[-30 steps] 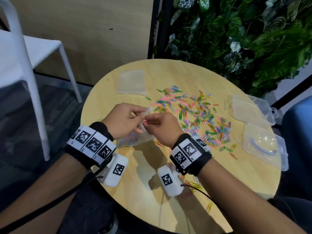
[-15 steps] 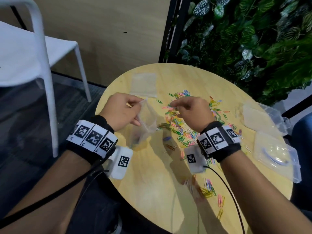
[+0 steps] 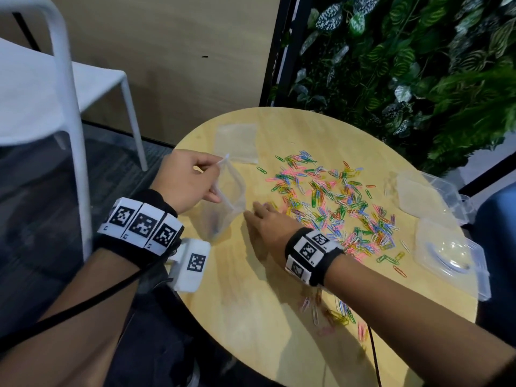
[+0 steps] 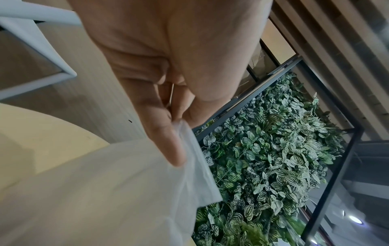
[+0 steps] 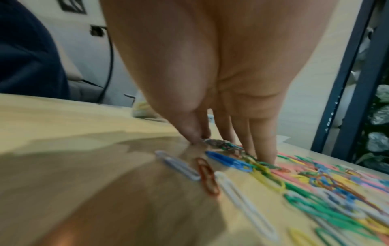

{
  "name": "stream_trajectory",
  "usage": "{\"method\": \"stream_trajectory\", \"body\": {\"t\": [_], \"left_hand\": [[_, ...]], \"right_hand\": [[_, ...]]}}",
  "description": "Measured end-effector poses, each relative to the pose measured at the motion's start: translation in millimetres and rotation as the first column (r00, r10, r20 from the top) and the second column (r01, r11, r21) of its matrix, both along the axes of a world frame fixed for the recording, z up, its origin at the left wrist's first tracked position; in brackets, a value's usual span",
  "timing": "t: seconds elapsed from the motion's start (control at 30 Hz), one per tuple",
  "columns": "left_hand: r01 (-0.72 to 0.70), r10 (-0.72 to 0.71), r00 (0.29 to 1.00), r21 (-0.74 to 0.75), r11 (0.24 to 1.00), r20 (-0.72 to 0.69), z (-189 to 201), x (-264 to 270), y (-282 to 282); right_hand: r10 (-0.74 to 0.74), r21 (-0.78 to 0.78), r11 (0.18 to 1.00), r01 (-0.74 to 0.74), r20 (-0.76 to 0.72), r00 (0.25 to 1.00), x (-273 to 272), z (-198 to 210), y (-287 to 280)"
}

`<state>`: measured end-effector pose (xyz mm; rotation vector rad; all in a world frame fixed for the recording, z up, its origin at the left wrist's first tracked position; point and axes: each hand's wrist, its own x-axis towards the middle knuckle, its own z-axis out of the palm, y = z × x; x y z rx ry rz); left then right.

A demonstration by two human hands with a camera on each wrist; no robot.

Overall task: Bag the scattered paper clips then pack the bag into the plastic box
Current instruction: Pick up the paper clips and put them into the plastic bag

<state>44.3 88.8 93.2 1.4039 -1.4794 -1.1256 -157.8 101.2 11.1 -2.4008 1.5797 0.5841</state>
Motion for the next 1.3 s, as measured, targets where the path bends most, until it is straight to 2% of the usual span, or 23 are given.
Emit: {"method": "stream_trajectory", "body": {"t": [0.13,0.27,0.33,0.37,0.43,0.47,0.5,0.53,0.57,0.6,0.63,0.67,0.73,0.77,0.83,0.93,0.97,1.0,1.17,1.23,1.3], "left_hand": [[0.050,-0.050,0.998,0.005,0.999,0.049,-1.6,-5.2,2.1],[0.119,-0.119,0.989,0.015,0.993,0.085,-1.0,-15.4,9.1],[0.149,-0.151,0.984,0.026,0.988,0.089,-1.9,-19.8,12.3],[0.161,-0.163,0.982,0.032,0.986,0.093,-2.4,-21.6,13.4],[0.176,-0.180,0.978,0.043,0.983,0.107,-3.3,-24.4,14.4],[0.182,-0.186,0.976,0.048,0.982,0.109,-3.7,-25.8,14.6],[0.187,-0.192,0.976,0.052,0.981,0.107,-4.1,-27.2,14.7],[0.191,-0.196,0.975,0.055,0.980,0.102,-4.4,-28.7,14.5],[0.193,-0.198,0.975,0.057,0.980,0.099,-5.0,-30.4,14.3],[0.197,-0.202,0.975,0.059,0.979,0.097,-5.6,-32.2,14.4],[0.202,-0.207,0.973,0.061,0.977,0.098,-6.3,-34.2,14.6],[0.207,-0.213,0.972,0.063,0.976,0.100,-7.1,-36.3,14.9],[0.213,-0.219,0.970,0.063,0.975,0.106,-8.9,-40.4,15.2],[0.216,-0.222,0.969,0.061,0.974,0.110,-9.8,-42.6,15.4],[0.223,-0.228,0.967,0.059,0.973,0.115,-11.9,-46.5,15.5],[0.220,-0.226,0.969,0.064,0.973,0.103,-14.9,-49.2,14.9],[0.218,-0.224,0.969,0.064,0.974,0.109,-16.3,-48.7,14.2],[0.215,-0.221,0.968,0.063,0.975,0.117,-17.3,-47.8,13.8],[0.206,-0.211,0.974,0.069,0.976,0.080,-17.4,-47.2,12.4],[0.209,-0.215,0.975,0.079,0.975,0.064,-17.0,-49.2,12.7],[0.209,-0.214,0.975,0.086,0.974,0.055,-17.4,-50.5,12.4]], "right_hand": [[0.087,-0.133,0.987,-0.089,-0.023,0.996,-11.3,9.9,22.3],[0.046,-0.171,0.984,-0.044,0.008,0.999,-30.1,12.6,27.0],[-0.020,-0.186,0.982,0.035,0.081,0.997,-39.9,13.7,24.3],[-0.093,-0.185,0.975,0.122,0.155,0.983,-46.7,14.6,22.5],[-0.267,-0.169,0.922,0.349,0.376,0.887,-64.5,18.0,17.3],[-0.348,-0.123,0.875,0.468,0.512,0.785,-73.3,20.1,14.9],[-0.424,-0.020,0.816,0.578,0.658,0.622,-80.2,23.2,13.2],[-0.486,0.142,0.749,0.647,0.782,0.391,-83.5,29.4,12.6],[-0.514,0.331,0.698,0.635,0.849,0.123,-84.2,36.7,13.0],[-0.519,0.480,0.673,0.563,0.848,-0.102,-81.2,45.8,14.5],[-0.516,0.567,0.668,0.482,0.820,-0.250,-76.1,54.9,15.7],[-0.516,0.613,0.672,0.416,0.790,-0.331,-68.8,64.1,17.2],[-0.523,0.645,0.695,0.317,0.757,-0.391,-52.9,77.7,19.6],[-0.538,0.654,0.700,0.288,0.747,-0.390,-44.8,81.0,20.4],[-0.561,0.633,0.716,0.295,0.773,-0.297,-30.3,82.0,23.1],[-0.499,0.434,0.784,0.443,0.866,0.036,-17.1,77.7,26.4],[-0.470,0.359,0.803,0.476,0.872,0.136,-14.2,77.4,26.8],[-0.446,0.302,0.816,0.493,0.872,0.204,-12.2,77.1,26.1],[-0.385,0.143,0.845,0.515,0.831,0.401,-10.0,74.9,19.6],[-0.378,0.109,0.849,0.517,0.809,0.450,-10.5,72.6,17.3],[-0.412,0.151,0.851,0.502,0.785,0.463,-11.2,70.5,16.9]]}}
